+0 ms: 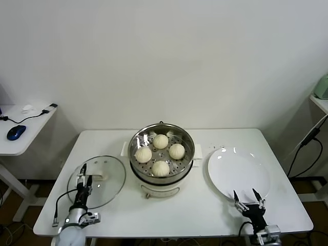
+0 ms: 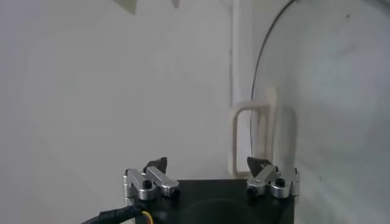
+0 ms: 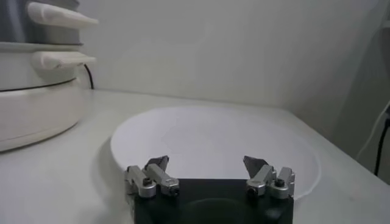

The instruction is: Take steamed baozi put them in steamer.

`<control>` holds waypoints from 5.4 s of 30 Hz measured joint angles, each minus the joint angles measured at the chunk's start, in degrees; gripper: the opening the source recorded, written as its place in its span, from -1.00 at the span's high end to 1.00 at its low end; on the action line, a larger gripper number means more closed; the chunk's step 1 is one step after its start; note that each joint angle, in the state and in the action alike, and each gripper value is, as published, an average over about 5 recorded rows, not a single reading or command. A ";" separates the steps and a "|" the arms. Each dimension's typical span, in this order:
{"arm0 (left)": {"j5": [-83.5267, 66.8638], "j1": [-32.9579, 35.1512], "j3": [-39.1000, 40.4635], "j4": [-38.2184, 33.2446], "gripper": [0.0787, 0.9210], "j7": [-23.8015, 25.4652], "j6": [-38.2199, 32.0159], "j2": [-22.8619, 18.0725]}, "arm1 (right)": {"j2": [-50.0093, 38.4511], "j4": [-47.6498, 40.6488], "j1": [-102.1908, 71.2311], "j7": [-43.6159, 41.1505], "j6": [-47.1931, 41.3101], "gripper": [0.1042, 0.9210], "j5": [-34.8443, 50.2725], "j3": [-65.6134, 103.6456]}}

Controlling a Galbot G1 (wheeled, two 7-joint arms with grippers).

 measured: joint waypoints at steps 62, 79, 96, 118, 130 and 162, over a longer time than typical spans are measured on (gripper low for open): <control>0.74 -9.23 22.77 -37.43 0.87 32.15 31.24 4.09 | 0.00 3.75 2.31 0.79 1.03 -0.76 -3.80 -0.21; 16.59 -15.46 38.31 -29.68 0.87 35.21 38.45 -10.37 | 1.02 2.13 1.46 0.83 4.92 -0.76 -4.16 0.03; 20.00 -16.41 38.32 -22.46 0.87 34.08 38.43 -13.11 | 1.98 1.68 1.57 1.58 7.18 -0.76 -5.08 -0.22; 19.02 -15.89 37.43 -20.31 0.87 31.96 38.42 -13.72 | 2.70 1.31 1.72 1.81 8.64 -0.76 -6.09 -0.09; 17.73 -16.14 38.88 -22.25 0.28 32.59 38.43 -12.01 | 2.60 1.87 1.69 0.98 9.18 -0.76 -6.41 -0.05; -53.99 4.98 4.56 -38.18 -0.77 18.63 19.87 0.57 | 1.79 4.63 1.00 3.56 7.06 -0.76 -0.93 0.21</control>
